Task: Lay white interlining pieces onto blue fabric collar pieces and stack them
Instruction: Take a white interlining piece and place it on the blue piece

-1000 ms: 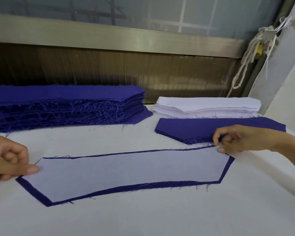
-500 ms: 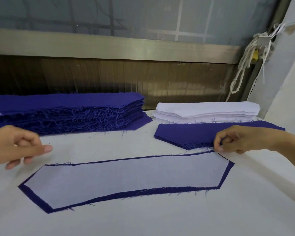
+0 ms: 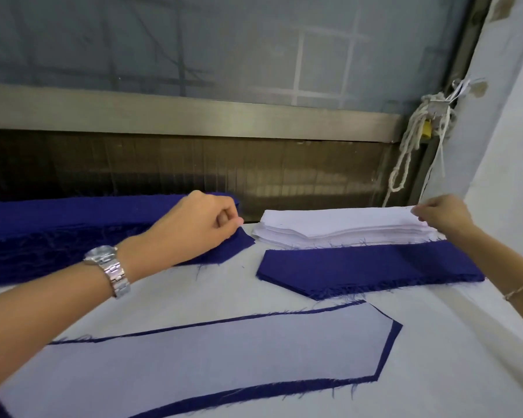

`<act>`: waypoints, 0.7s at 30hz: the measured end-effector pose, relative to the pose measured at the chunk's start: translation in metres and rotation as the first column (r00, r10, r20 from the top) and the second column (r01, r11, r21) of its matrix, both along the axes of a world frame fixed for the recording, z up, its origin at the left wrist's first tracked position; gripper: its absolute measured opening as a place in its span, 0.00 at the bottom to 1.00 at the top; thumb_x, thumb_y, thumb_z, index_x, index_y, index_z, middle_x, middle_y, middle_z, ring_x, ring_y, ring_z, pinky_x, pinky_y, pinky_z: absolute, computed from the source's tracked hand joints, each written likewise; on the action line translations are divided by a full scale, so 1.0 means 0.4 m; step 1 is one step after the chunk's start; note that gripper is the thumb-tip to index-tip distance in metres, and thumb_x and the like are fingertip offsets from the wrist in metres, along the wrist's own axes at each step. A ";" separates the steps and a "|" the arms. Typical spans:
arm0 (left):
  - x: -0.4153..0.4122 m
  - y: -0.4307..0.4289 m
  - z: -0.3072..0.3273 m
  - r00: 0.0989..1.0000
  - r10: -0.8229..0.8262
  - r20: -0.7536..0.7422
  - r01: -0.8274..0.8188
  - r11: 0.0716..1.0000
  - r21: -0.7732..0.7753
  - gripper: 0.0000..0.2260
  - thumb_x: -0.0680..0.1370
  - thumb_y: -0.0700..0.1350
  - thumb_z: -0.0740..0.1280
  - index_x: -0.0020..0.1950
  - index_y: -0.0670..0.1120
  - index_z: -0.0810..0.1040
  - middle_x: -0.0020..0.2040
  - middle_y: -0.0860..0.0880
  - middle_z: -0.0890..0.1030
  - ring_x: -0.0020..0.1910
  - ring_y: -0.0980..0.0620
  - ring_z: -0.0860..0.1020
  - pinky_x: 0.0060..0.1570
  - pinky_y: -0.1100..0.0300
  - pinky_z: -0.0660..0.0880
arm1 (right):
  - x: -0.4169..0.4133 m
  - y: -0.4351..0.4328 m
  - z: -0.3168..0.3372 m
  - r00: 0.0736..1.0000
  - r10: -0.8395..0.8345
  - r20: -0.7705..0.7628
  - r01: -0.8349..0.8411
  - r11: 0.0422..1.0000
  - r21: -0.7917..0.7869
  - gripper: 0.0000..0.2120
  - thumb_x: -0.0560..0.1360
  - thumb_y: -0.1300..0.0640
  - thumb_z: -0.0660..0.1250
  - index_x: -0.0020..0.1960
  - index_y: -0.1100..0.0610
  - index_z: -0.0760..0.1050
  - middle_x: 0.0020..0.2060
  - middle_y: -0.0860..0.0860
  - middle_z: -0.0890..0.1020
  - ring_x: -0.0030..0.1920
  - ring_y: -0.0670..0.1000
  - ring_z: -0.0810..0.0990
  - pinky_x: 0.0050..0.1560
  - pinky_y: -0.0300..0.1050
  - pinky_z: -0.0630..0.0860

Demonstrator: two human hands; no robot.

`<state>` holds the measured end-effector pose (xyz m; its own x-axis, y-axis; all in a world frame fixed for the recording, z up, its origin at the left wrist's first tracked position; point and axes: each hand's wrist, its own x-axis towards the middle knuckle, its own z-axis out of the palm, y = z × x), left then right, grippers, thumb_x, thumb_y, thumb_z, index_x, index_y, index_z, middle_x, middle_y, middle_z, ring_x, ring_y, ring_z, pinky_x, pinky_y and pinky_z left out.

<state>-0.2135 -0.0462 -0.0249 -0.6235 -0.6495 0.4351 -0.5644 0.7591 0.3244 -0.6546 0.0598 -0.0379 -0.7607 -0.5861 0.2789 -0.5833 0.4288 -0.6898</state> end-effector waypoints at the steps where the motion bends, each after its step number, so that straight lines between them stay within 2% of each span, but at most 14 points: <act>1: -0.041 -0.006 -0.001 0.999 -0.036 0.005 0.037 0.998 -0.047 0.06 0.80 0.50 0.67 0.47 0.50 0.81 0.36 0.56 0.82 0.36 0.61 0.79 0.39 0.64 0.77 | -0.029 0.001 -0.003 0.998 -0.058 -0.029 0.059 0.998 0.019 0.08 0.77 0.63 0.68 0.46 0.69 0.82 0.39 0.60 0.79 0.40 0.61 0.78 0.41 0.44 0.70; 3: -0.117 -0.023 -0.004 0.994 -0.103 0.024 0.105 0.990 -0.098 0.07 0.81 0.49 0.66 0.50 0.49 0.81 0.40 0.56 0.82 0.38 0.60 0.79 0.39 0.64 0.76 | -0.076 0.001 -0.009 0.986 -0.145 -0.081 0.149 0.988 0.045 0.08 0.77 0.63 0.67 0.47 0.66 0.83 0.45 0.63 0.82 0.48 0.65 0.80 0.47 0.48 0.72; 6: -0.216 -0.052 -0.017 0.989 -0.127 0.079 0.138 0.979 -0.148 0.09 0.82 0.47 0.63 0.51 0.46 0.82 0.49 0.51 0.81 0.44 0.53 0.80 0.46 0.54 0.78 | -0.123 -0.009 -0.018 0.968 -0.203 -0.149 0.215 0.974 0.073 0.09 0.77 0.63 0.65 0.48 0.64 0.85 0.47 0.64 0.84 0.48 0.67 0.80 0.52 0.54 0.77; 8: -0.264 -0.073 -0.030 0.991 -0.087 0.106 0.103 0.983 -0.151 0.11 0.83 0.45 0.61 0.49 0.44 0.82 0.50 0.47 0.79 0.46 0.48 0.79 0.48 0.50 0.78 | -0.145 -0.020 -0.026 0.959 -0.210 -0.192 0.233 0.966 0.108 0.10 0.77 0.62 0.64 0.49 0.63 0.85 0.48 0.65 0.83 0.49 0.68 0.80 0.54 0.56 0.78; 13: -0.320 -0.124 -0.062 0.990 0.026 0.142 -0.010 0.994 -0.109 0.14 0.84 0.43 0.60 0.47 0.39 0.82 0.49 0.44 0.80 0.46 0.46 0.79 0.48 0.50 0.78 | -0.193 -0.055 -0.046 0.935 -0.224 -0.274 0.278 0.945 0.175 0.14 0.80 0.56 0.63 0.58 0.62 0.82 0.61 0.66 0.78 0.60 0.68 0.75 0.62 0.58 0.75; 16: -0.332 -0.143 -0.064 0.993 0.038 0.110 -0.030 0.997 -0.066 0.11 0.83 0.43 0.63 0.49 0.40 0.83 0.49 0.44 0.81 0.45 0.47 0.80 0.48 0.51 0.79 | -0.213 -0.074 -0.055 0.938 -0.232 -0.257 0.289 0.934 0.210 0.17 0.80 0.53 0.63 0.60 0.63 0.81 0.60 0.66 0.78 0.60 0.68 0.75 0.61 0.57 0.75; 21: -0.344 -0.159 -0.075 0.996 0.037 0.086 -0.034 0.999 -0.037 0.06 0.80 0.43 0.68 0.49 0.42 0.84 0.48 0.47 0.81 0.45 0.50 0.80 0.49 0.53 0.79 | -0.232 -0.088 -0.059 0.948 -0.248 -0.199 0.286 0.939 0.192 0.15 0.78 0.54 0.68 0.50 0.67 0.81 0.52 0.67 0.82 0.53 0.67 0.79 0.52 0.54 0.75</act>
